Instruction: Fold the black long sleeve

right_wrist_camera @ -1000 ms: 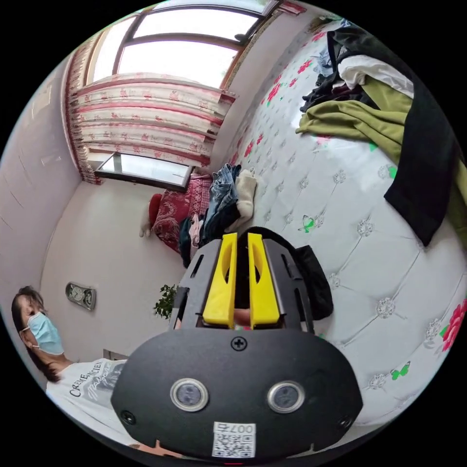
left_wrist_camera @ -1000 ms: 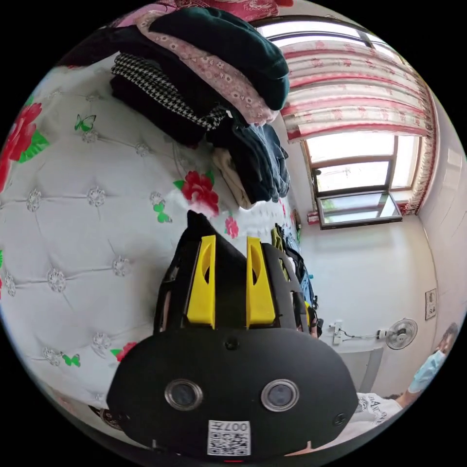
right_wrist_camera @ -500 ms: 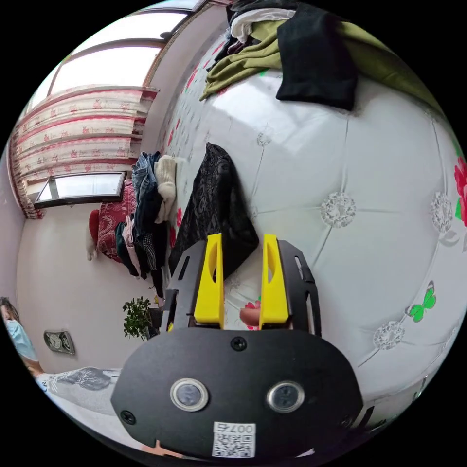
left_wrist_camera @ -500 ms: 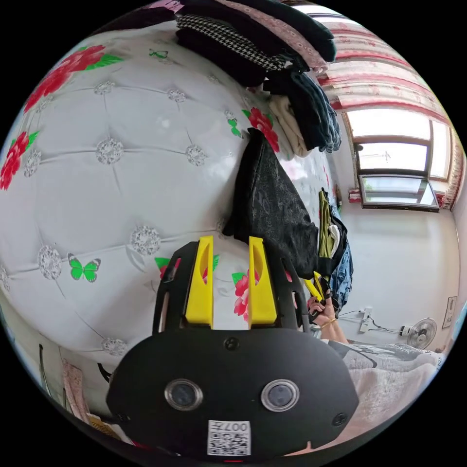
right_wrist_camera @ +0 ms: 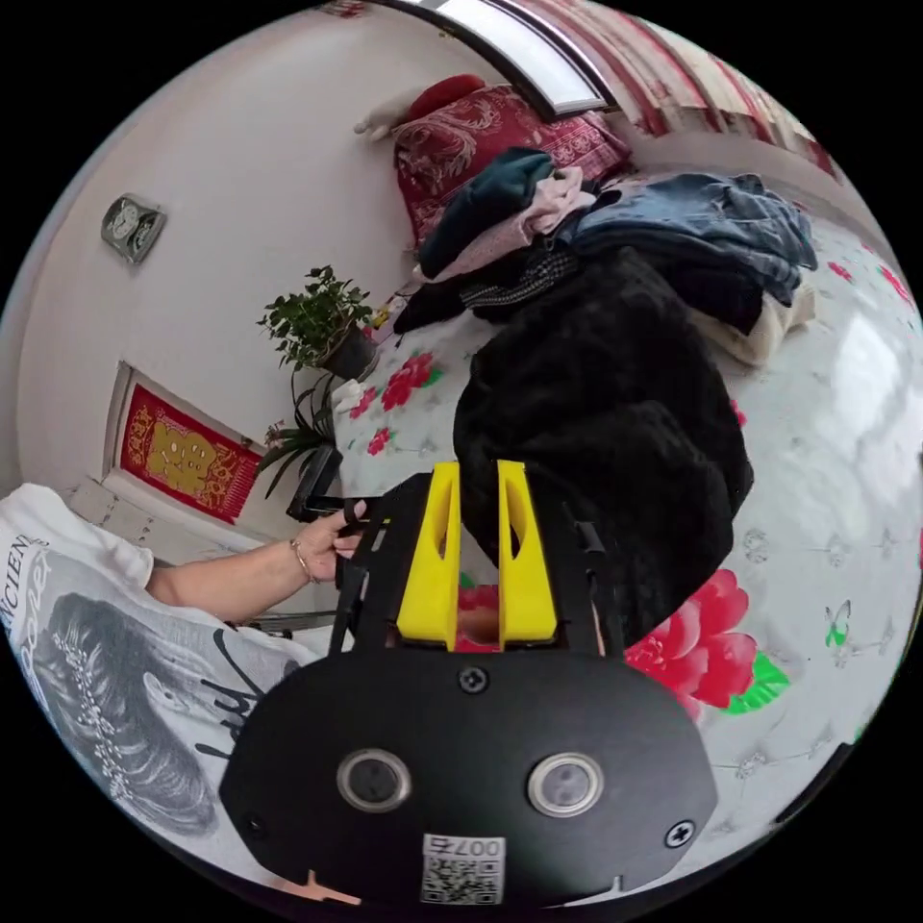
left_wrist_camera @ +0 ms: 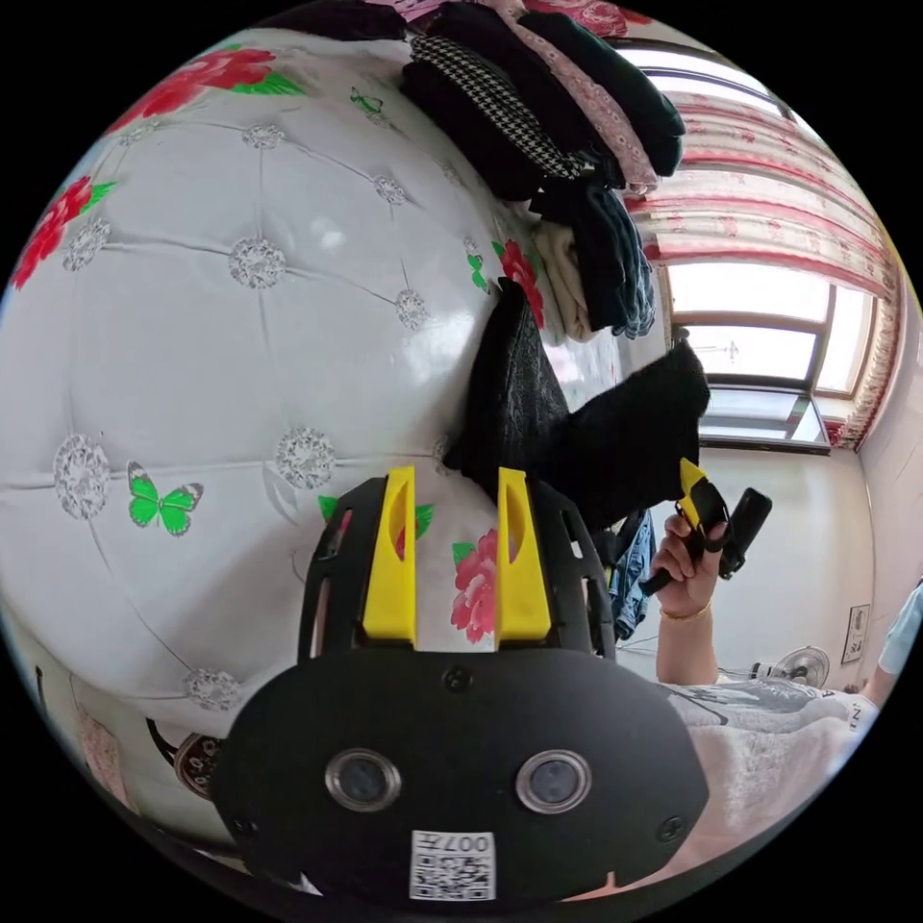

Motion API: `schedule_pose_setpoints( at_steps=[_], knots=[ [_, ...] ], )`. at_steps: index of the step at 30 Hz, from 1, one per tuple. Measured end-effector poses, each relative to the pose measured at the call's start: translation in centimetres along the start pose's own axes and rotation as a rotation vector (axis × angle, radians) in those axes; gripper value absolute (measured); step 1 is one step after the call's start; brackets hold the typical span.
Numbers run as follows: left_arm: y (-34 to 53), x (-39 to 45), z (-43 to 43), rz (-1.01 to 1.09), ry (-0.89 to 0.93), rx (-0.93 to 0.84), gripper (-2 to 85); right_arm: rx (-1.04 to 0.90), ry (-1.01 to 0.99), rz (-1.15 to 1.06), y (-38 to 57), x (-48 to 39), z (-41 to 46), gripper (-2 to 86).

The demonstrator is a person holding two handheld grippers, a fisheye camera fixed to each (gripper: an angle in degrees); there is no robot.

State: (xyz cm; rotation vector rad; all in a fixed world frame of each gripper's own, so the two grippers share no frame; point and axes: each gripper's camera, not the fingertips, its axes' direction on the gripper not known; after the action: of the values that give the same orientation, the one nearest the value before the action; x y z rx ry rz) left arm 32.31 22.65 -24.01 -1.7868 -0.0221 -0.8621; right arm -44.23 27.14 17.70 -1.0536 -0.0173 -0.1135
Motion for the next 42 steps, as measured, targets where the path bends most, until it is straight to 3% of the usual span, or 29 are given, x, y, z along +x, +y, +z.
schedule_pose_setpoints(
  at_steps=[5,12,14,20,25,29,36,38,42],
  knots=[
    [0.9,-2.5,-0.6,-0.022,0.070,0.008,14.6,-0.097,-0.087,0.111,2.6,1.0,5.6,9.2],
    [1.0,-3.7,0.4,0.070,0.135,-0.037,15.8,-0.026,0.019,0.523,10.4,11.7,-0.4,9.8],
    [0.5,-3.6,1.1,0.100,0.140,-0.060,15.1,-0.030,-0.055,0.662,13.2,14.6,-0.4,9.5],
    [-2.1,-4.0,4.9,0.086,0.207,-0.142,8.9,-0.028,-0.327,0.799,14.8,17.4,3.6,7.4],
    [-2.7,0.1,4.1,0.172,0.253,-0.132,6.4,0.038,-0.455,0.728,13.3,16.6,0.1,6.5],
    [-6.7,7.2,2.7,0.293,0.371,-0.063,6.1,0.173,-0.552,0.625,6.8,15.7,-4.9,6.4],
    [-17.2,26.1,-4.3,0.713,0.404,0.181,6.5,0.432,-0.458,0.186,-10.7,9.9,-15.9,5.7],
    [-18.7,29.2,-5.6,0.760,0.378,0.250,6.7,0.525,-0.423,0.125,-15.1,8.1,-17.9,5.8],
    [-22.0,29.5,-3.1,0.637,0.247,0.266,7.9,0.572,-0.349,0.178,-19.0,8.6,-15.7,6.5]
  ],
)
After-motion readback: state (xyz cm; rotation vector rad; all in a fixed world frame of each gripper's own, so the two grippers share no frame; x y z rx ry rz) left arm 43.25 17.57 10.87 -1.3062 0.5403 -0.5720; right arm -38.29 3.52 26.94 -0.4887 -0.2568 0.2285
